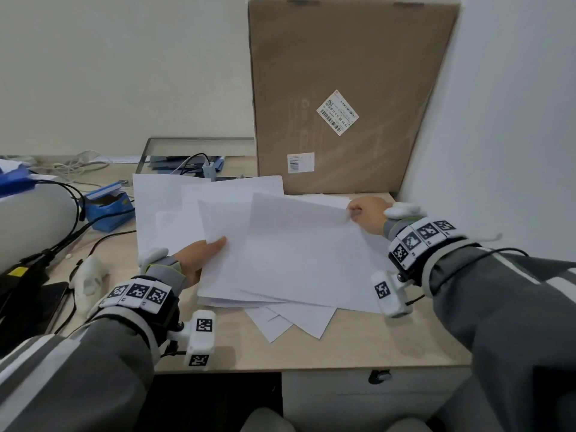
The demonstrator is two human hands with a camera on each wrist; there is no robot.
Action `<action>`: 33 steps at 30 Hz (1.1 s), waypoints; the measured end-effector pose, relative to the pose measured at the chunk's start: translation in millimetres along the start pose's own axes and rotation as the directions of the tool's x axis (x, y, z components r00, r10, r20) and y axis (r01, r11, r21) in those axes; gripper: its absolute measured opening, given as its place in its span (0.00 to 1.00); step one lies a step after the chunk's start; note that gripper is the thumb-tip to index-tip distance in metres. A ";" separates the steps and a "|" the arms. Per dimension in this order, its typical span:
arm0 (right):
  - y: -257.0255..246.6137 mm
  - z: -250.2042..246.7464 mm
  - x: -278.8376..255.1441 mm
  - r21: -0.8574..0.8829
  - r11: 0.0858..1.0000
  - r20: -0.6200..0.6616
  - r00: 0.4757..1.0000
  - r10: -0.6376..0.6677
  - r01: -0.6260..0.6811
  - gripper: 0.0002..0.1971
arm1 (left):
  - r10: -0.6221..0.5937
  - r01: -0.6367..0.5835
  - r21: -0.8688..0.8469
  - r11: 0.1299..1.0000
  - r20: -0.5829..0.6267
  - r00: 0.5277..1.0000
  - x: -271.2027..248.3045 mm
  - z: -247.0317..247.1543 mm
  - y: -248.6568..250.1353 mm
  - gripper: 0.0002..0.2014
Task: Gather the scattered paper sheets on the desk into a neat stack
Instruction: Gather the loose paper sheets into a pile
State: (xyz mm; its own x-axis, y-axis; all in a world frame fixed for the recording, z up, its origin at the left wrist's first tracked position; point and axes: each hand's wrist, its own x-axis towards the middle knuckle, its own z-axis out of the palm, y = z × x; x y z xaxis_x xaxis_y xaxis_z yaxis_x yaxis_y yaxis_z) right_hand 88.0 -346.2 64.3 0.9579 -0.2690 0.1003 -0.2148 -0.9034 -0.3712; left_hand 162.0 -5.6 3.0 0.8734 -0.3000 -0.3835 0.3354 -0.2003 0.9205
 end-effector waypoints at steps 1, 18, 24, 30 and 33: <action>-8.1 4.3 2.0 -0.020 1.000 0.046 0.999 -0.012 0.013 0.14 | -0.010 0.010 -0.010 1.000 0.004 1.000 1.2 0.0 -0.7 0.21; 16.3 29.3 -6.2 0.871 0.472 0.051 0.981 0.185 -0.134 0.66 | 0.450 -0.453 -0.153 0.878 -0.055 0.891 -23.4 0.1 54.5 0.09; 15.9 25.9 -20.4 0.902 0.393 0.234 0.967 -0.101 -0.178 0.36 | 0.379 -0.363 -0.141 0.921 0.106 0.919 -20.4 -10.9 43.1 0.14; 6.6 39.8 -18.8 0.944 0.312 0.101 0.994 0.039 -0.108 0.34 | 0.363 -0.365 -0.128 0.922 -0.042 0.931 -10.9 -7.9 24.9 0.12; -1.3 32.4 -14.8 0.957 0.286 0.016 0.996 0.088 -0.041 0.48 | 0.441 -0.449 -0.078 0.890 -0.099 0.892 -11.5 -6.4 36.3 0.07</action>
State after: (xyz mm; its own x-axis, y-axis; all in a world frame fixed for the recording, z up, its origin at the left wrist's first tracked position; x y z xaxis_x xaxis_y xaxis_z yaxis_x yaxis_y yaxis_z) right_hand 80.2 -330.2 33.3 0.9381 -0.3424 0.0524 0.0818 0.0722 -0.9940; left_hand 166.4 -3.5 41.3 0.9619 -0.2640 0.0714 -0.0660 0.0291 0.9974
